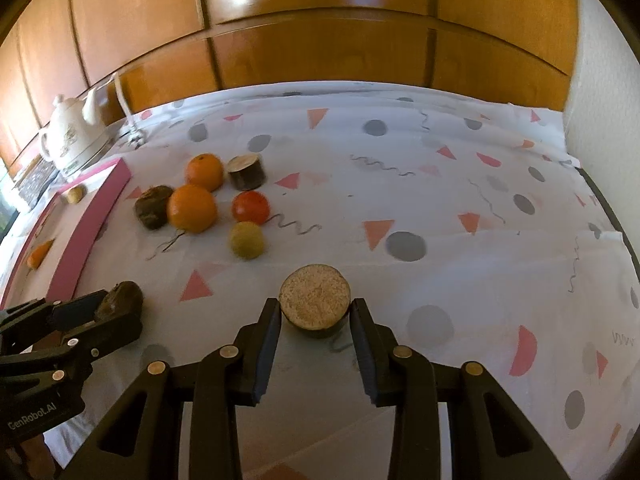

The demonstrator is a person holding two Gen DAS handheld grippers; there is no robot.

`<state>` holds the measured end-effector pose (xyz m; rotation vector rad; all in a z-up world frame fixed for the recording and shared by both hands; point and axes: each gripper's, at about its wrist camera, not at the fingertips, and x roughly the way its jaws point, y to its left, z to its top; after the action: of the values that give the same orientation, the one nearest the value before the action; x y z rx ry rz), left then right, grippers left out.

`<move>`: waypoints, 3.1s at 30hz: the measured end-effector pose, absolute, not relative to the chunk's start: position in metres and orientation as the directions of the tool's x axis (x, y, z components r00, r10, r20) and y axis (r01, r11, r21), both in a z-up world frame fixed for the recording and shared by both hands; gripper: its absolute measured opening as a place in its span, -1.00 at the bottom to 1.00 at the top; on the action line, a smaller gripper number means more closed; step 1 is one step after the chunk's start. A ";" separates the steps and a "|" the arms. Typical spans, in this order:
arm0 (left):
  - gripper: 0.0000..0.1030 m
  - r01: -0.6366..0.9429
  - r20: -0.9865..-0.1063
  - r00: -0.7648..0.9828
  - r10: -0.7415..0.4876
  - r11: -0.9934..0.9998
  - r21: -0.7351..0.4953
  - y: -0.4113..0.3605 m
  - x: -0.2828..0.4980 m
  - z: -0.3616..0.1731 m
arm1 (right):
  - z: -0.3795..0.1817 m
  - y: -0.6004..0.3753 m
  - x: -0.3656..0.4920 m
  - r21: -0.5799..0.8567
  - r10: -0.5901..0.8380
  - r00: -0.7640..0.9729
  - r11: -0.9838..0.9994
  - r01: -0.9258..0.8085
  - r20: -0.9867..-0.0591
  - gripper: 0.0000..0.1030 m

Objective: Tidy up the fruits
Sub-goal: 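Carry the tuber with the left tool while the right tool carries the log slice into the tray, releasing both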

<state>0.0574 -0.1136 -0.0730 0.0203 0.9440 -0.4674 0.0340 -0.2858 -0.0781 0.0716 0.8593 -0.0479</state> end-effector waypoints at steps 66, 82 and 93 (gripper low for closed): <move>0.05 -0.129 -0.733 0.677 -0.070 0.969 -0.212 0.084 0.060 -0.029 | -0.046 -0.090 0.066 0.146 0.320 0.592 0.935 -0.323 -0.740 -0.26; 0.06 -0.055 -0.739 0.664 -0.113 0.978 -0.199 0.057 0.047 -0.031 | -0.047 -0.120 0.052 0.171 0.294 0.611 0.952 -0.253 -0.735 -0.26; 0.06 0.047 -0.743 0.645 -0.177 0.980 -0.193 0.028 0.042 -0.033 | -0.068 -0.184 0.043 0.205 0.203 0.607 0.977 -0.067 -0.768 -0.26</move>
<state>0.0420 0.0282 -0.0333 -0.1617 0.8608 -0.1283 0.0429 -0.1842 -0.0676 0.1610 0.9059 0.1566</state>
